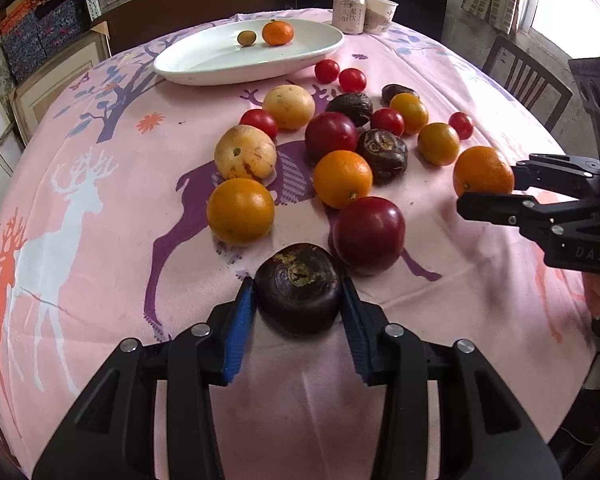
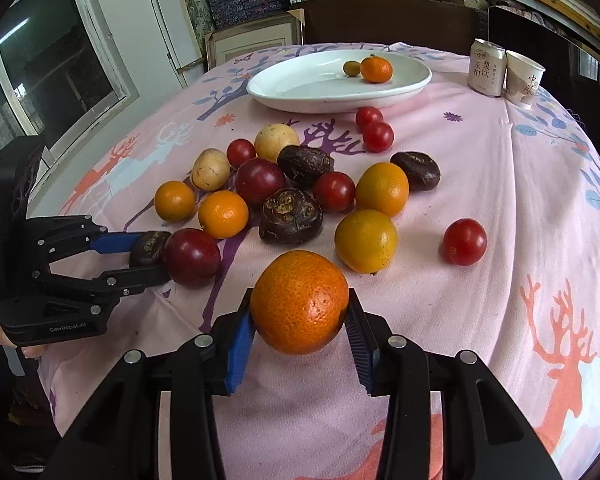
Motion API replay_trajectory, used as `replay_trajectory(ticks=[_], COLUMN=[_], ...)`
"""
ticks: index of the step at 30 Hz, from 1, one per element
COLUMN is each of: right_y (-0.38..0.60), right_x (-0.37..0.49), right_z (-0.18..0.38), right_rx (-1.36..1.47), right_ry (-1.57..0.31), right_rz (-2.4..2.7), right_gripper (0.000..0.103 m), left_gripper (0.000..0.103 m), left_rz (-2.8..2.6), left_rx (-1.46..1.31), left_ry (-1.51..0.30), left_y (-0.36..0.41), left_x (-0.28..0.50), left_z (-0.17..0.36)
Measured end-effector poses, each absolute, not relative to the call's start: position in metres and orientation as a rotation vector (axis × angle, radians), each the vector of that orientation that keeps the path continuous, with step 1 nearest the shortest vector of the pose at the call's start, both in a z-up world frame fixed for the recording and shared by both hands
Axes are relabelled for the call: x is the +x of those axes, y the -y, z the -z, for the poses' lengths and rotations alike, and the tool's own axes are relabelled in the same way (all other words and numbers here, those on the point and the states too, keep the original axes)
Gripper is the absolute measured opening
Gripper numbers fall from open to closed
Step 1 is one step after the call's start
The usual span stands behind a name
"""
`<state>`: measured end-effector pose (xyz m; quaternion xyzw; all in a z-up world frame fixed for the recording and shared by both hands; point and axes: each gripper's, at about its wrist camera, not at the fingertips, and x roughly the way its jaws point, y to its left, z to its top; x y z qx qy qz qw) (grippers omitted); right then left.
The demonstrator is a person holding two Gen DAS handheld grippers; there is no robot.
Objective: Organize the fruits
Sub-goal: 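Grasp the dark purple fruit with the left gripper while the right gripper grasps an orange, then place the dark fruit and orange on the white plate, opening both grippers, then grasp the yellow tomato with the right gripper while the left gripper grasps the red plum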
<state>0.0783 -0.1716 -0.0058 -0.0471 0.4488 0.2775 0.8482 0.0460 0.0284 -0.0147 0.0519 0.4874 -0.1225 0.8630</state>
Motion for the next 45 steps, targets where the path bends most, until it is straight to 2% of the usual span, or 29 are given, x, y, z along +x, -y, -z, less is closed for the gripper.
replay_trajectory(ticks=[6, 9, 13, 21, 29, 30, 31, 32, 33, 38, 40, 45], right_y=[0.181, 0.184, 0.178, 0.141, 0.119, 0.120, 0.120, 0.123, 0.125, 0.139, 0.148, 0.176], right_x=[0.084, 0.098, 0.135, 0.219, 0.260, 0.264, 0.266, 0.266, 0.264, 0.245, 0.232, 0.193], right_z=[-0.039, -0.061, -0.075, -0.053, -0.024, -0.022, -0.020, -0.021, -0.022, -0.025, -0.028, -0.031], right_rx=[-0.042, -0.008, 0.025, 0.004, 0.019, 0.035, 0.052, 0.068, 0.073, 0.060, 0.049, -0.012], right_ry=[-0.794, -0.712, -0.682, -0.779, -0.862, -0.873, -0.880, -0.866, -0.855, -0.841, -0.834, -0.813], right_rz=[-0.584, -0.560, -0.534, -0.507, -0.481, -0.473, -0.470, -0.467, -0.460, -0.480, -0.482, -0.452], right_gripper=[0.043, 0.043, 0.043, 0.044, 0.045, 0.050, 0.057, 0.059, 0.059, 0.060, 0.060, 0.063], left_gripper=[0.042, 0.042, 0.042, 0.042, 0.042, 0.044, 0.052, 0.058, 0.064, 0.075, 0.085, 0.091], left_rz=[0.218, 0.156, 0.115, 0.070, 0.030, 0.025, 0.017, 0.011, 0.009, 0.015, 0.018, 0.030], left_rx=[0.087, 0.073, 0.016, -0.085, -0.152, -0.162, -0.176, -0.186, -0.189, -0.148, -0.130, -0.098], left_ry=[-0.872, -0.789, -0.766, -0.874, -0.908, -0.914, -0.914, -0.909, -0.898, -0.865, -0.862, -0.864], left_y=[-0.036, -0.040, -0.043, -0.051, -0.063, -0.064, -0.066, -0.067, -0.068, -0.066, -0.067, -0.067], left_x=[0.058, 0.082, 0.128, 0.219, 0.259, 0.262, 0.263, 0.262, 0.261, 0.240, 0.227, 0.188], left_z=[-0.042, -0.067, -0.083, -0.048, -0.025, -0.023, -0.021, -0.021, -0.023, -0.034, -0.036, -0.034])
